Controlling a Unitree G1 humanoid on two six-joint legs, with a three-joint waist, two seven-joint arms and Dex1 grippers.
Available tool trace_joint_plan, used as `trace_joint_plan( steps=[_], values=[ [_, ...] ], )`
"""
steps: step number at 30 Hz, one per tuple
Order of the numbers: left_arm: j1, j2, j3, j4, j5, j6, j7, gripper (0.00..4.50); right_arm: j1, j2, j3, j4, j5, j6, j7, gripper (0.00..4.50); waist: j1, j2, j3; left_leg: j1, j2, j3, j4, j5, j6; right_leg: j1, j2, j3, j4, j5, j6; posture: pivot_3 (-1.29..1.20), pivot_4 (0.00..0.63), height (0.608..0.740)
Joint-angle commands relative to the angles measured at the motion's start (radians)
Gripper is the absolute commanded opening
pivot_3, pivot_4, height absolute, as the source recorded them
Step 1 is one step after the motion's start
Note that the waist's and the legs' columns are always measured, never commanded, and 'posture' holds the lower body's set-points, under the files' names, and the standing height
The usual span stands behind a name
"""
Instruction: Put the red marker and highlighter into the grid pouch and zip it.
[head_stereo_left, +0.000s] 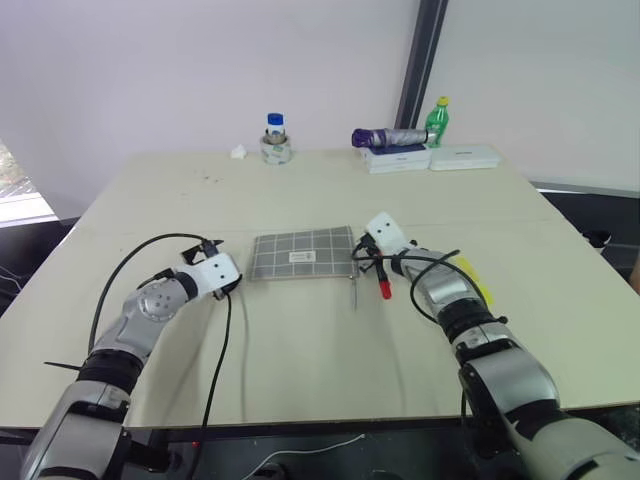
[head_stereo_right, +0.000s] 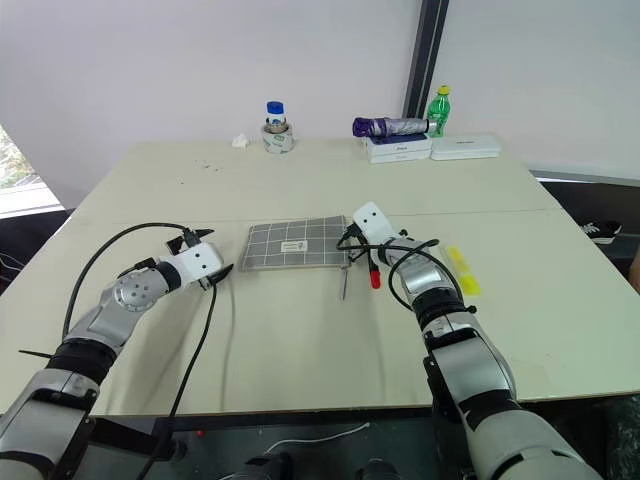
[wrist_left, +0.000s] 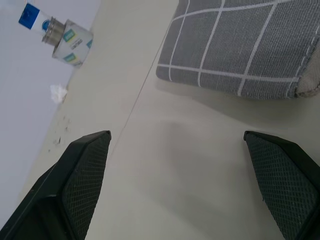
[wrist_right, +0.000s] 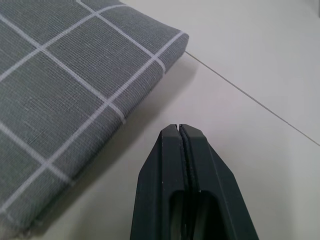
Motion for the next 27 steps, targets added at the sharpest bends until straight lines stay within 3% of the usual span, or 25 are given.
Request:
trace_joint_plan(
  steps=[1,12,26,27],
  values=[
    [-0.021,-0.018,-0.027,0.047,0.021,-0.028,-0.001,4.5,-0.037,0.02,-0.002,0.045,-0.013,-0.04,0.001,0.03,0.0,0.0,0.0,0.0,0.0,0.0,0.0,0.0,0.0,0.0,0.0,0.0,0.0,0.0,0.0,0.0,0.15,0.737],
    [-0.059,-0.044,-0.03,0.115,0.016,-0.053,-0.042,4.5,-0.032,0.051,0.011,0.041,-0.021,-0.134,0.096,0.03,-0.002,0.001,0.0,0.001,0.0,-0.001,0.001,0.001,-0.001,0.0,0.0,0.0,0.002,0.0,0.0,0.0,0.15,0.737],
    [0.029,-0.03,0.008,0.0,-0.053,-0.029,-0.101,4.5,0.027,0.073,0.042,-0.052,-0.041,-0.172,0.166,0.03,-0.013,0.001,0.0,0.001,0.0,-0.002,0.0,0.001,-0.001,0.0,0.0,0.0,0.002,0.0,0.0,0.0,0.15,0.737],
    [0.039,-0.026,0.012,-0.012,-0.056,-0.027,-0.104,4.25,0.03,0.073,0.042,-0.057,-0.041,-0.17,0.167,0.0,-0.015,0.001,0.0,0.001,0.0,-0.002,0.0,0.001,-0.001,0.0,0.0,0.0,0.002,0.0,0.0,0.0,0.15,0.737]
  ],
)
